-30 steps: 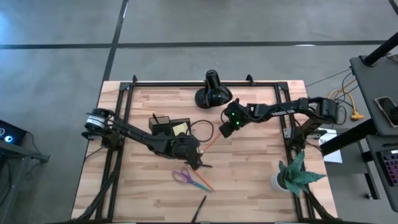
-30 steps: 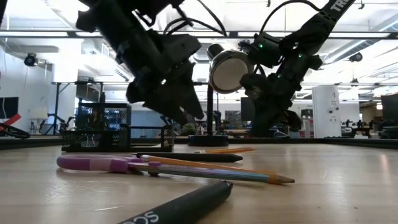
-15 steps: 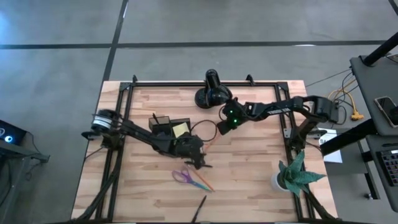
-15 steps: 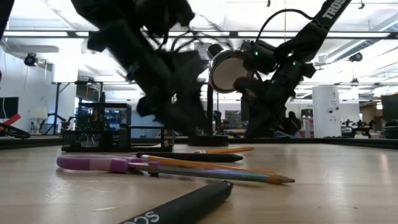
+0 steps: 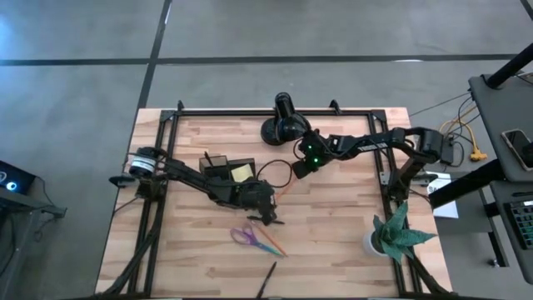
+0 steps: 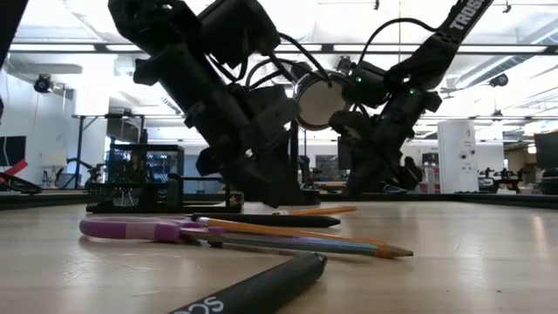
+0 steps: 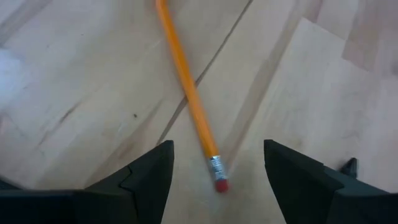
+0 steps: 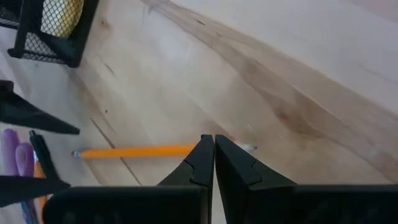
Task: Pick and place office supplies into organizer
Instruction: Put the top yellow pencil into the black desk organizer
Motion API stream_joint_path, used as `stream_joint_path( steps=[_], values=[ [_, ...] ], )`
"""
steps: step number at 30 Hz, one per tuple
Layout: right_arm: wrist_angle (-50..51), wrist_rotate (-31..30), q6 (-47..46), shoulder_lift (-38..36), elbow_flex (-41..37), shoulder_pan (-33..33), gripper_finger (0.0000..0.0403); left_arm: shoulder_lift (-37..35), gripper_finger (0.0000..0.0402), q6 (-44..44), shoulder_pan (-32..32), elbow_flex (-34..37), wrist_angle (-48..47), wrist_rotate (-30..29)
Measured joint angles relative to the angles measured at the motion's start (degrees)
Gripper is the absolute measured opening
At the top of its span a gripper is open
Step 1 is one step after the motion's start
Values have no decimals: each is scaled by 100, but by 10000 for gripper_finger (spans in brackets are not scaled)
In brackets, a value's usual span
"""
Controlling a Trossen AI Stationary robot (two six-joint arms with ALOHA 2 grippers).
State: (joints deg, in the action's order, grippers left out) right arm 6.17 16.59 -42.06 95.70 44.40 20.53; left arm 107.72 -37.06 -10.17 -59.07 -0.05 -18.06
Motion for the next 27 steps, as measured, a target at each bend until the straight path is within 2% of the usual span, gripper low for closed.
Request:
stream_joint_path(
  steps=[10,17,27],
  values=[
    [392,-302,349,0,0,2,9,0,230,-2,8,28,-39,-17],
    [349,-373,343,0,-3,4,9,196,230,-10,19,-15,287,-12],
    [201,-465,222,0,-7,-2,9,208,230,-5,37,11,283,-10]
  ],
)
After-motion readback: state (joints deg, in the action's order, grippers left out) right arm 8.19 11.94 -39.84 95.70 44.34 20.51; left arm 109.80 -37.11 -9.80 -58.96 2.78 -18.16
